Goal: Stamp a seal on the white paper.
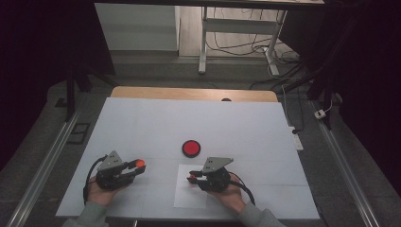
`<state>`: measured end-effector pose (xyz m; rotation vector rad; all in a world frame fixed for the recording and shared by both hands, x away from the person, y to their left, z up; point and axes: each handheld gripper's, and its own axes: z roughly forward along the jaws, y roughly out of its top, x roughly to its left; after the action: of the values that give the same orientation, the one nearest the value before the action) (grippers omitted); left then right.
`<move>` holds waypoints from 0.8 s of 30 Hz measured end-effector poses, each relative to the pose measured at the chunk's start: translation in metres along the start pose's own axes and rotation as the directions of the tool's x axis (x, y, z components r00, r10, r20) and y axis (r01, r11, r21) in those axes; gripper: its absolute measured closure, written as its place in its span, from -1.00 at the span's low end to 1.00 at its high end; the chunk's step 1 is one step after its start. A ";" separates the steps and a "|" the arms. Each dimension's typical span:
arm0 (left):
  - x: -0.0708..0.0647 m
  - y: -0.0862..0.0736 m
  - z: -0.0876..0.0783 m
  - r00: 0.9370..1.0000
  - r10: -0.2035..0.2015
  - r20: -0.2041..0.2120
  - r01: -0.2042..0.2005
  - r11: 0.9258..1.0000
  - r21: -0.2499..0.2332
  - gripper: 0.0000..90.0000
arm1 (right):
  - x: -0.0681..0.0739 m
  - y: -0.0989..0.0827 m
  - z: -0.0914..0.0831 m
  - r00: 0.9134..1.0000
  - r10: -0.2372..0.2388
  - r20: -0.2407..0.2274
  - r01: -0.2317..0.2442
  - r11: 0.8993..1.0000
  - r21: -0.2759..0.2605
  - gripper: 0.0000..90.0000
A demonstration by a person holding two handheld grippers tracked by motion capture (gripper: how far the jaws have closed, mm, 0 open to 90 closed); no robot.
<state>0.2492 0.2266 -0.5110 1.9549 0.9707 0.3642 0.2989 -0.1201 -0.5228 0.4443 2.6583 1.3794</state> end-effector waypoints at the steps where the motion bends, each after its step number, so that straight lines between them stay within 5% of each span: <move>1: 0.000 0.000 0.000 1.000 0.000 0.000 0.000 1.000 0.001 0.45 | 0.000 0.000 0.000 1.000 0.000 0.001 0.000 1.000 0.000 0.62; 24: 0.000 0.000 0.001 1.000 0.001 -0.001 -0.001 1.000 0.002 0.45 | 0.000 -0.004 0.006 0.999 -0.025 0.022 0.025 1.000 0.003 0.62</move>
<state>0.2496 0.2262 -0.5112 1.9571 0.9707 0.3646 0.2996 -0.1172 -0.5296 0.4222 2.6396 1.3554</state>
